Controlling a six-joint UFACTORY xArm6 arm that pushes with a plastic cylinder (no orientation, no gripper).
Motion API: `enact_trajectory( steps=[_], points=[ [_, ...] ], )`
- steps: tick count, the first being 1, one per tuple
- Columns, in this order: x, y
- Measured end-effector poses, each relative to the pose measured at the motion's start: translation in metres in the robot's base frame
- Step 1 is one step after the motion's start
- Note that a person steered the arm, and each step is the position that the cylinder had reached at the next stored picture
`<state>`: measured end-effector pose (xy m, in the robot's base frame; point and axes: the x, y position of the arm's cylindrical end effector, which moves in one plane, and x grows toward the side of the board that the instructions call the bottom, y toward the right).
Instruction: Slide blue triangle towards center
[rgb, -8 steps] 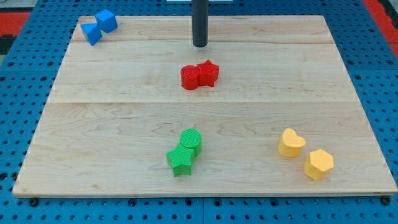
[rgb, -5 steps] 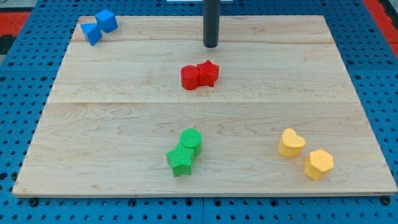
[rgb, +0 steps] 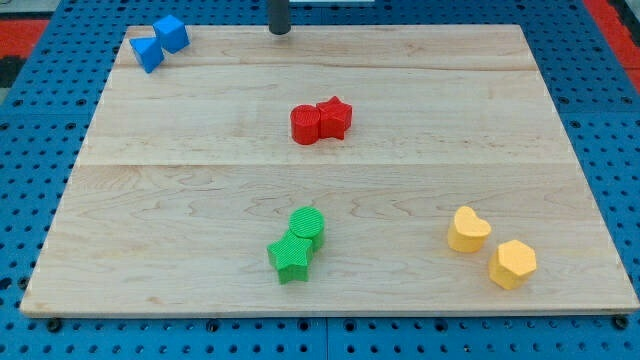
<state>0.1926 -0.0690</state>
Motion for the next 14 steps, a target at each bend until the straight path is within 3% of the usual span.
enact_trajectory(
  steps=[1, 2, 3, 4, 5, 6, 7, 8, 9, 10, 12, 13, 14],
  points=[
    [0.045, -0.009],
    [0.119, -0.058],
    [0.124, -0.174],
    [0.122, -0.212],
    [0.076, -0.233],
    [0.056, -0.221],
    [0.078, -0.13],
    [0.148, -0.041],
    [0.177, -0.023],
    [0.177, -0.076],
    [0.094, -0.146],
    [0.056, -0.142],
    [0.051, -0.092]
  ],
)
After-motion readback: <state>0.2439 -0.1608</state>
